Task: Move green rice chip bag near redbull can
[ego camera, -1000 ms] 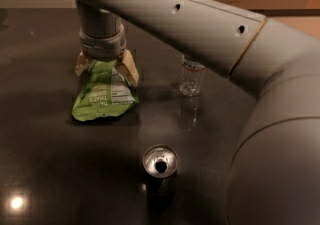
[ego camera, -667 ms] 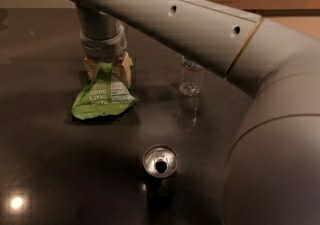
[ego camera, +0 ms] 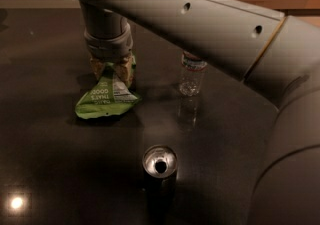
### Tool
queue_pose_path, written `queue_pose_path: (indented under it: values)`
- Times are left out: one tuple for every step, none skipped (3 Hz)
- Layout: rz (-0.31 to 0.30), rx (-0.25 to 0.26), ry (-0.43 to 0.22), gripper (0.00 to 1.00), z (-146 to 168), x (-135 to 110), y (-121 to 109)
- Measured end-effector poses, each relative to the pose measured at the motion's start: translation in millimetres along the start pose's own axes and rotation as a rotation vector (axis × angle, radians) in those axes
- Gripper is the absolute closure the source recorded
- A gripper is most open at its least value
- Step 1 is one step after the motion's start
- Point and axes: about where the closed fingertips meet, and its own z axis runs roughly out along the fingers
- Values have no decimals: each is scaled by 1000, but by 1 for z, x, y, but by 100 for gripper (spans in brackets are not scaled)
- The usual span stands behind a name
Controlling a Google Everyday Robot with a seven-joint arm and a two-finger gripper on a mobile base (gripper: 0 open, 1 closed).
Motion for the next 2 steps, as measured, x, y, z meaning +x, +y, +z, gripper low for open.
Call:
queue_pose_path:
  values:
    - [52,-3,-7,100,-24,-16,20]
    - [73,9,-36,100,-45,-29,41]
